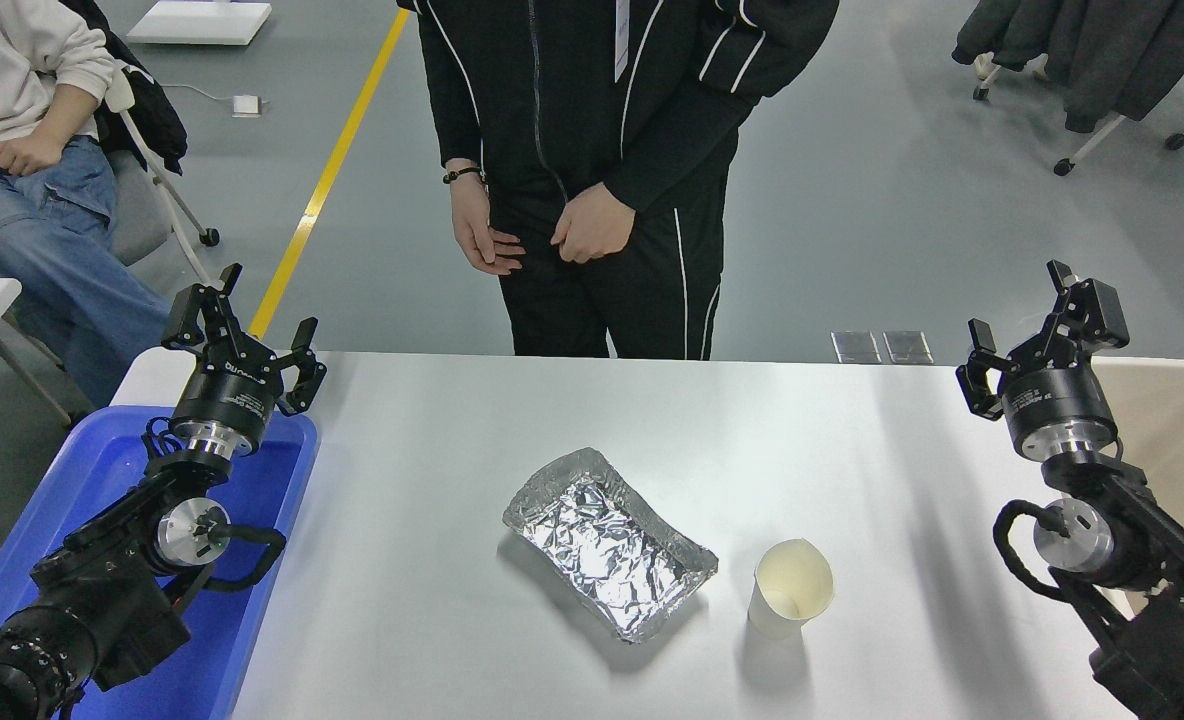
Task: Dispose of the paper cup in the dustbin
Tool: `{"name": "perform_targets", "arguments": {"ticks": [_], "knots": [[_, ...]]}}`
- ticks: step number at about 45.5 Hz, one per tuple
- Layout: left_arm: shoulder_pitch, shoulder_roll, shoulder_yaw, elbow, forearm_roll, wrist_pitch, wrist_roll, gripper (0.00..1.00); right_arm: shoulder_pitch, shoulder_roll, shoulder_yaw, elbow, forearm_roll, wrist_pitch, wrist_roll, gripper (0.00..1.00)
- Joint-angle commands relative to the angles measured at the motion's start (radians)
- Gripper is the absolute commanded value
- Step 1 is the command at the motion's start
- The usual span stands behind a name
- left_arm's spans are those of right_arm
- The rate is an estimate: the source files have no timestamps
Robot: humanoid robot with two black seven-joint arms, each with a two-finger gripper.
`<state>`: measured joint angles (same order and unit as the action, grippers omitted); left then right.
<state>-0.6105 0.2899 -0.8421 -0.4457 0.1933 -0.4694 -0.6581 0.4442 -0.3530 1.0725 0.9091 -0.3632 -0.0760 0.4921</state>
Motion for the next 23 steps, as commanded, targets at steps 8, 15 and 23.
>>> {"name": "perform_targets", "arguments": {"ticks": [8, 15, 23], "knots": [[0.000, 0.000, 0.001, -0.001, 0.000, 0.000, 0.000, 1.00, 0.002, 0.000, 0.000, -0.003, 0.001, -0.001, 0.000, 0.99], [0.000, 0.000, 0.000, -0.001, 0.000, 0.000, 0.002, 1.00, 0.004, 0.000, 0.003, -0.003, 0.001, -0.001, 0.000, 0.99], [0.000, 0.000, 0.000, -0.001, 0.000, 0.000, 0.000, 1.00, 0.002, -0.007, 0.014, -0.004, 0.001, 0.001, 0.000, 0.99]]}}
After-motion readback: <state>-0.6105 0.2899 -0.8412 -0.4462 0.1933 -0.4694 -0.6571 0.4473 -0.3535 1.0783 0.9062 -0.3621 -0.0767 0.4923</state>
